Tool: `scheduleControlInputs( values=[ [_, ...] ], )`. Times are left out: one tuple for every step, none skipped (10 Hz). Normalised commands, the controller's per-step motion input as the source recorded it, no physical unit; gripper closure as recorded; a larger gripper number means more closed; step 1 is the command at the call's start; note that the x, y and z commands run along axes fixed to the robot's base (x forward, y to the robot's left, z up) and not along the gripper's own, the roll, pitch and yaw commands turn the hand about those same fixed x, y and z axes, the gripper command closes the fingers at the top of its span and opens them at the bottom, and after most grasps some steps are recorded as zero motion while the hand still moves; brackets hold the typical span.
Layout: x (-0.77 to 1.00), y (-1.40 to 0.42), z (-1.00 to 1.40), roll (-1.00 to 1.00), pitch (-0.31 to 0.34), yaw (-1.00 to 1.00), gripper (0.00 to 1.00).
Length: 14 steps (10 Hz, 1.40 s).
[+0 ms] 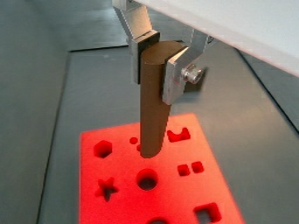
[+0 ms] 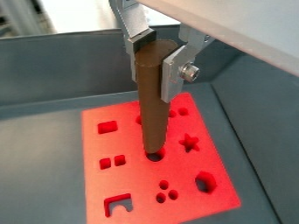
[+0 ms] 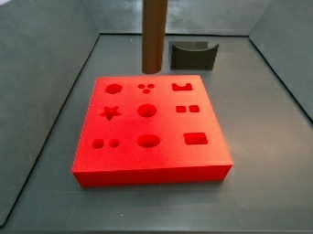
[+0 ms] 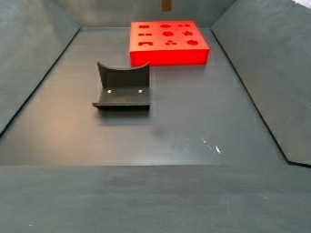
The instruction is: Insert the oval object.
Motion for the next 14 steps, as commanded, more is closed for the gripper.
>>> scheduleControlInputs(
  values=[
    [0.00,0.00,-0.18,0.02,0.000,-1.00,1.00],
    [0.00,0.00,-0.18,0.02,0.000,-1.00,1.00],
    [0.00,0.00,-0.18,0.02,0.000,-1.00,1.00],
    [0.00,0.00,-0.13,0.01,0.000,-1.00,1.00],
    [0.00,-0.09,-0.12,0.00,0.003,-1.00,1.00],
    [0.00,-0.11,-0.13,-0.01,0.004,-0.99,1.00],
    [-0.04,-0.01,-0.02,0.00,0.000,-0.59,1.00],
    [0.07,0.00,0.00,0.00,0.000,-0.02,1.00],
    [0.00,-0.16,-0.03,-0.16,-0.167,-0.17,1.00],
    [-0.01,-0.30,0.00,-0.36,-0.369,-0.24,1.00],
    [0.00,-0.29,0.00,-0.39,-0.380,-0.23,1.00],
    [0.00,-0.44,0.00,-0.28,-0.300,-0.29,1.00],
    [0.00,-0.72,0.12,0.03,-0.157,-0.20,1.00],
    [0.00,-0.66,0.13,0.26,0.000,0.00,1.00]
  ],
)
